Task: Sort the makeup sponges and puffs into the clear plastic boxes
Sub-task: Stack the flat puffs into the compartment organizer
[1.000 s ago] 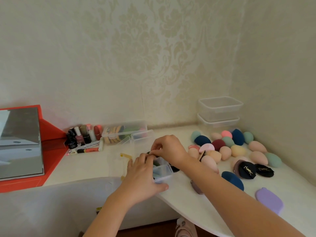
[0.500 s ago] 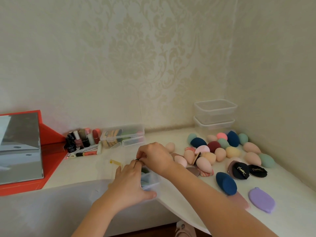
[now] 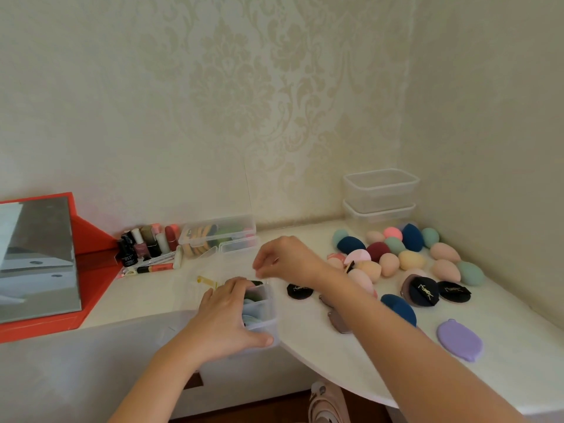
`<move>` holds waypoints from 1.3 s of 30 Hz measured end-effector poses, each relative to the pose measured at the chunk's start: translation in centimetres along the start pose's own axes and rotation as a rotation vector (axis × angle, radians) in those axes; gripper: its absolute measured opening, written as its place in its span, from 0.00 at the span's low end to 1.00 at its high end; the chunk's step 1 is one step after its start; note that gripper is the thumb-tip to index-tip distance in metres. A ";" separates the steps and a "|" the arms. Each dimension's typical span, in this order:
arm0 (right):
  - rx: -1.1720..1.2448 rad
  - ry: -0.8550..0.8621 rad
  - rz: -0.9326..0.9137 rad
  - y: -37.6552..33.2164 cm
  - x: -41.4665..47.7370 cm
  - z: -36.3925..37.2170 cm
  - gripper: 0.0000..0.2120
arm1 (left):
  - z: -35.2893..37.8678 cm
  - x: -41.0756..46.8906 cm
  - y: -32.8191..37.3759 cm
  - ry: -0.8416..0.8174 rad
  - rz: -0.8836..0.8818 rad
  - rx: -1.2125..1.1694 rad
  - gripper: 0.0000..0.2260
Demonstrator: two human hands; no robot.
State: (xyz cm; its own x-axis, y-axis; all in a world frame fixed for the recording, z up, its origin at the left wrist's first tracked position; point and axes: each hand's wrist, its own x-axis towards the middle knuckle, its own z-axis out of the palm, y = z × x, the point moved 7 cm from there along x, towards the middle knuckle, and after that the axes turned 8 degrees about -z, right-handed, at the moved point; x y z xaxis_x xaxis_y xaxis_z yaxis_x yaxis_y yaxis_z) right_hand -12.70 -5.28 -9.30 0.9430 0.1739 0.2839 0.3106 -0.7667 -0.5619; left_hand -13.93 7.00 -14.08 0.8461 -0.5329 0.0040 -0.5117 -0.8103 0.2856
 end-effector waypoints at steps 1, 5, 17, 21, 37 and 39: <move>0.066 0.035 0.021 0.6 -0.7 -1.3 0.06 | 0.0 0.0 0.1 -0.003 -0.002 0.004 0.37; -0.069 0.009 0.152 3.8 -3.0 -5.1 0.05 | 0.1 0.1 0.2 -0.021 -0.019 0.023 0.39; -0.372 -0.134 0.078 5.4 -4.3 -1.1 0.09 | 0.8 1.0 -0.7 -0.121 -0.106 0.023 0.52; -0.500 -0.213 0.098 5.4 -3.7 0.1 0.19 | 0.7 1.0 -0.7 -0.102 -0.100 -0.008 0.49; -0.305 0.516 -0.025 3.1 -3.8 -5.4 0.11 | 1.7 -2.1 1.9 -0.124 -0.066 0.017 0.47; -0.263 0.477 -0.169 1.5 -3.3 -4.9 0.09 | 2.0 -2.3 2.3 -0.149 -0.057 0.017 0.47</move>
State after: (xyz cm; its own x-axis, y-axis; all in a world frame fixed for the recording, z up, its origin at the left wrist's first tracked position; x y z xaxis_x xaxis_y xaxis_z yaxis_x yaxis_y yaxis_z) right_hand -15.92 -10.07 -7.24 0.7055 0.0559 0.7065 0.3542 -0.8912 -0.2832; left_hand -17.35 5.85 -15.30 0.8429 -0.5155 -0.1540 -0.4674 -0.8434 0.2650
